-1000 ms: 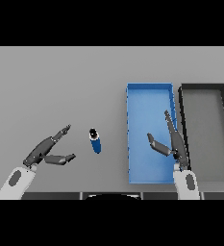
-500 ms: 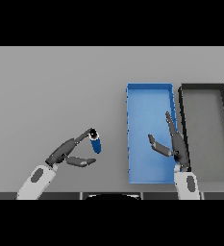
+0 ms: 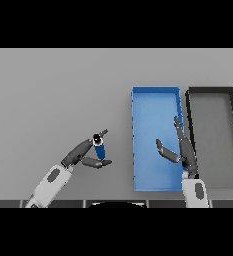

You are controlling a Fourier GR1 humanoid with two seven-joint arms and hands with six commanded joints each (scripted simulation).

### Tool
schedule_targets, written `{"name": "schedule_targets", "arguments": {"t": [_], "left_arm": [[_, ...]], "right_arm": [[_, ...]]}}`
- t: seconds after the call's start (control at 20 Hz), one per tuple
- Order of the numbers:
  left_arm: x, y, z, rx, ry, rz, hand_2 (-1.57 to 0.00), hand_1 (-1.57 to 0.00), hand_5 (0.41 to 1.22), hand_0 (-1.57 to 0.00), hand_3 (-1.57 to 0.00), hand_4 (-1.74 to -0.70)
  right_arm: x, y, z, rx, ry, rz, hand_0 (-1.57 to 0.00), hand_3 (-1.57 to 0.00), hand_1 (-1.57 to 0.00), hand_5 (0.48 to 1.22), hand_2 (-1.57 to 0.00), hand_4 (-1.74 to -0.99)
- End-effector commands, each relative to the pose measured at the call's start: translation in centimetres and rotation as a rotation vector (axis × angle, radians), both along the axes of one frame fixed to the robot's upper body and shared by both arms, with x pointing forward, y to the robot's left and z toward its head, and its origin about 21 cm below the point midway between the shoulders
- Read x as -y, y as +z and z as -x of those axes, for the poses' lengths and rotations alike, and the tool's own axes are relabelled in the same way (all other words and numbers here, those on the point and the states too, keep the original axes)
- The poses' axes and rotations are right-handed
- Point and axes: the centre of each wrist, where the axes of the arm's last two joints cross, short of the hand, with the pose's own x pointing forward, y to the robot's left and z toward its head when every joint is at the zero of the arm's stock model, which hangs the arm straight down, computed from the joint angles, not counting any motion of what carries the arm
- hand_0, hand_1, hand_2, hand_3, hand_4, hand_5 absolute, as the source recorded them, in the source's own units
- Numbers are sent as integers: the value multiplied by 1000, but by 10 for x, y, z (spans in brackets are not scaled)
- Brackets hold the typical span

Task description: Pick up the blue pipe and place it into the blue bin.

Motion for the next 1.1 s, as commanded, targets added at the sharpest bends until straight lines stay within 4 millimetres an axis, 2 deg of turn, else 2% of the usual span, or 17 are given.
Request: {"name": "schedule_targets", "arguments": {"t": [0.0, 0.1, 0.15, 0.2, 0.25, 0.3, 0.4, 0.45, 0.55, 0.65, 0.75, 0.85, 1.05], "left_arm": [[5, -2, 0, -5, -11, 30, 1, 1, 428, 1, 1, -1078], [15, -6, 1, -8, -20, 54, 1, 1, 463, 1, 1, -1107], [16, -8, 0, -8, -12, 81, -54, 0, 502, 1, -40, -1140], [17, -8, -4, -17, -1, 113, -151, -41, 550, 1, -121, -1186], [22, -7, -5, -23, 4, 147, -308, -156, 613, -10, -276, -1243], [24, -10, -4, -37, 14, 177, -485, -319, 735, -125, -535, -1281], [28, -9, -2, -34, 20, 209, -865, -752, 910, -602, -908, -1439], [31, -9, -1, -48, 16, 203, -1006, -915, 972, -796, -1030, -1497], [35, -9, 2, -30, -4, 212, -1210, -1151, 1062, -1075, -1194, -1580], [40, -4, 5, -1, -8, 201, -1340, -1302, 1119, -1253, -1330, -1530], [45, -5, 7, 25, -5, 203, -1423, -1399, 1156, -1368, -1417, -1501], [44, -1, 8, 67, -8, 240, -1476, -1461, 1179, -1441, -1472, -1484], [54, 27, 1, 150, -25, 317, -1532, -1526, 1204, -1518, -1531, -1469]], "right_arm": [[-1, 0, 2, 13, 2, -1, 1, 1, 1, 646, 1, -1207], [2, -1, 4, 10, -2, -3, 1, 1, 1, 650, 1, -1207], [1, 2, 4, 21, 5, -6, 1, 1, 1, 653, 1, -1210], [1, 2, 4, 25, 4, -4, 1, 1, 1, 655, 1, -1213], [5, 3, 3, 18, 6, -12, 1, 1, 1, 655, 1, -1217], [2, 6, 4, 27, 5, -10, 1, 1, 1, 656, 1, -1220], [3, 5, 4, 8, 2, -3, 1, 1, 1, 657, 1, -1219], [3, 3, 4, 6, 6, -8, 1, 1, 1, 658, 1, -1224], [3, 3, 2, -3, 6, -15, 1, 1, 1, 660, 1, -1233], [3, 4, 1, -7, 11, -17, 1, 1, 1, 651, 1, -1224], [4, 1, 1, -9, 13, -31, 1, 1, 1, 638, 1, -1221], [-1, 3, 0, -4, 8, -29, 1, 1, 1, 631, 1, -1217], [2, 1, 2, -5, 8, -31, 1, 1, 1, 636, 1, -1226]]}}
